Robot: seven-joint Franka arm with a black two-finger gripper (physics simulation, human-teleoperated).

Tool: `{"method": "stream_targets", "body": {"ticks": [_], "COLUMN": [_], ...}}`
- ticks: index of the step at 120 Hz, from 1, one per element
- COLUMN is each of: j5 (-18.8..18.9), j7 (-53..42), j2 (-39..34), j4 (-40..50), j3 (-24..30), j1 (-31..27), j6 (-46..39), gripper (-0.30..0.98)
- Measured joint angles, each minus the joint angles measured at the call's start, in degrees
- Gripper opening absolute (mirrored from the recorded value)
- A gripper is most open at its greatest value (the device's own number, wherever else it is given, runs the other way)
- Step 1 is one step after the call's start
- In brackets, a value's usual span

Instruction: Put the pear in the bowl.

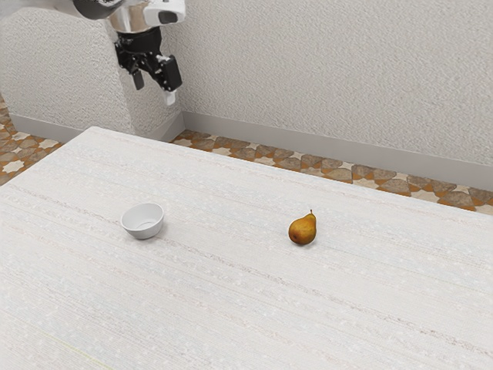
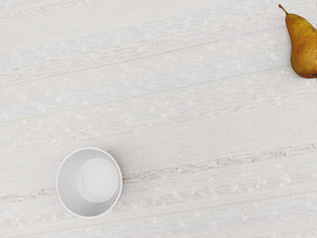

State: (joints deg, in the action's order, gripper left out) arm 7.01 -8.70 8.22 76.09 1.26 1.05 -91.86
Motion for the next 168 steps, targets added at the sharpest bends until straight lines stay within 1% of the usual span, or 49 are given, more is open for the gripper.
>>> {"method": "stream_targets", "body": {"ticks": [16, 28, 48, 52, 70, 84, 93, 102, 121, 132, 156, 168], "j5": [0.0, -0.3, -1.2, -2.2, -8.5, -13.5, -15.8, -17.2, -18.2, -18.5, -18.7, -18.7], "j7": [0.0, 0.0, 0.2, 0.4, 1.6, 3.6, 4.7, 5.7, 7.3, 8.1, 9.5, 10.0], "j2": [1.4, 2.0, 5.9, 6.9, 9.1, 9.9, 11.6, 14.0, 20.1, 22.1, 28.0, 30.1], "j4": [0.4, 3.3, 5.6, 5.6, 5.9, 10.0, 10.7, 10.4, 8.5, 8.2, 3.5, 2.9], "j3": [0.0, 0.0, 0.1, 0.1, 0.2, 0.3, 0.3, 0.3, 0.8, 1.7, 3.0, 3.0], "j1": [0.3, 0.3, 1.3, 1.4, 2.2, 4.5, 6.1, 7.4, 9.3, 10.0, 10.2, 10.0], "j6": [-0.1, -0.3, -3.1, -3.5, -7.0, -11.8, -14.5, -17.1, -21.9, -24.5, -28.5, -30.0], "gripper": [0.69, 0.69, 0.69, 0.69, 0.69, 0.69, 0.69, 0.69, 0.69, 0.69, 0.68, 0.64]}}
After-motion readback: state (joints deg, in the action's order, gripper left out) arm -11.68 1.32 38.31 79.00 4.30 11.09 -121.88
